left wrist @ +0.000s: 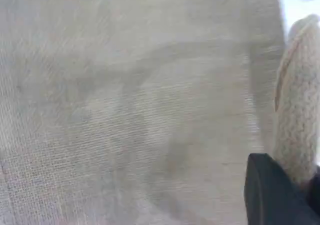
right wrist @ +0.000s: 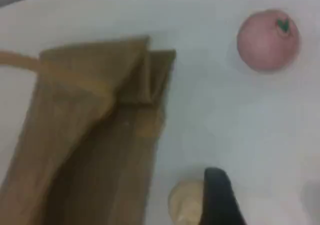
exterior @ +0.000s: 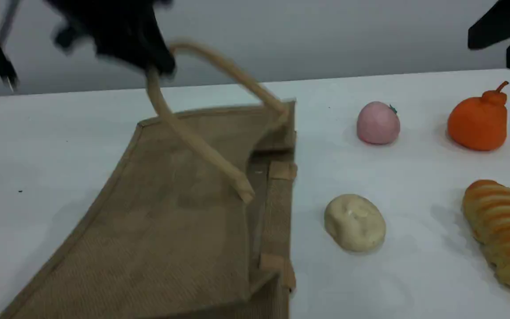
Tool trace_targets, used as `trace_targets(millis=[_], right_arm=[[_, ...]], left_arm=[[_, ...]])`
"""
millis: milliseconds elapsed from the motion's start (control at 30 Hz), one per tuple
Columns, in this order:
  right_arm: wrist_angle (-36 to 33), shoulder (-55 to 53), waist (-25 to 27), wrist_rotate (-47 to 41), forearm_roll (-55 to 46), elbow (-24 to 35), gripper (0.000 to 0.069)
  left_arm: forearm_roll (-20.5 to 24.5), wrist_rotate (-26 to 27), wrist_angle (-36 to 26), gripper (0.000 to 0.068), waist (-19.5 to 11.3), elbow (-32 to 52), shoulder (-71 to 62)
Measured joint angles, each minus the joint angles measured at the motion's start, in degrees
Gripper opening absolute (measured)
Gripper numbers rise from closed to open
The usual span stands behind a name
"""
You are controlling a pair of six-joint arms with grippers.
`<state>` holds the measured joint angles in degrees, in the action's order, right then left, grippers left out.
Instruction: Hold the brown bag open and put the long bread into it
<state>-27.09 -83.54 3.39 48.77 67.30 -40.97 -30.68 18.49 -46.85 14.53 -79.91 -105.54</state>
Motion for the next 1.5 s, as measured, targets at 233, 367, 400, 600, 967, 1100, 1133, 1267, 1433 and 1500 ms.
trace_targets(millis=[233,367,400,600,967,1100,1133,1267,1433,1500], right_arm=[[1.0,-7.2,0.0,1.3,0.1,0.0,0.0376],[3.2,-11.1,0.0,1.5,0.4,0.0,0.0376],[3.9,-11.8,0.0,1.5,0.4,0.0,0.0376],[5.6,-13.2,0.0,1.5,0.4,0.0,0.0376],[7.2,-13.2,0.0,1.5,0.3,0.0,0.0376],[8.0,-14.1,0.0,1.5,0.3,0.0,0.0376],[7.7,-14.5,0.0,1.5,0.3,0.0,0.0376],[7.5,-15.4,0.0,1.5,0.3,0.0,0.0376],[8.6,-15.5,0.0,1.5,-0.2,0.0,0.0376],[9.6,-15.5,0.0,1.5,-0.7,0.0,0.0376]], left_arm=[[5.3,0.3,-10.2,0.0082,0.0,-7.2,7.0],[6.8,1.5,-15.1,0.0082,0.0,-11.8,7.6],[7.0,2.5,-16.2,0.0082,0.0,-13.0,7.6],[6.7,8.3,-20.7,0.0082,0.0,-16.3,7.6],[3.5,16.2,-23.4,0.0082,0.0,-19.3,7.5],[1.9,19.9,-23.2,0.0082,0.0,-22.5,7.5],[1.9,20.1,-23.2,0.0082,0.0,-22.6,7.5],[2.0,22.5,-23.1,0.0082,0.0,-22.6,6.7],[2.0,22.8,-23.1,0.0082,0.0,-22.6,6.7],[2.0,23.5,-23.1,0.0082,0.0,-22.6,6.7]])
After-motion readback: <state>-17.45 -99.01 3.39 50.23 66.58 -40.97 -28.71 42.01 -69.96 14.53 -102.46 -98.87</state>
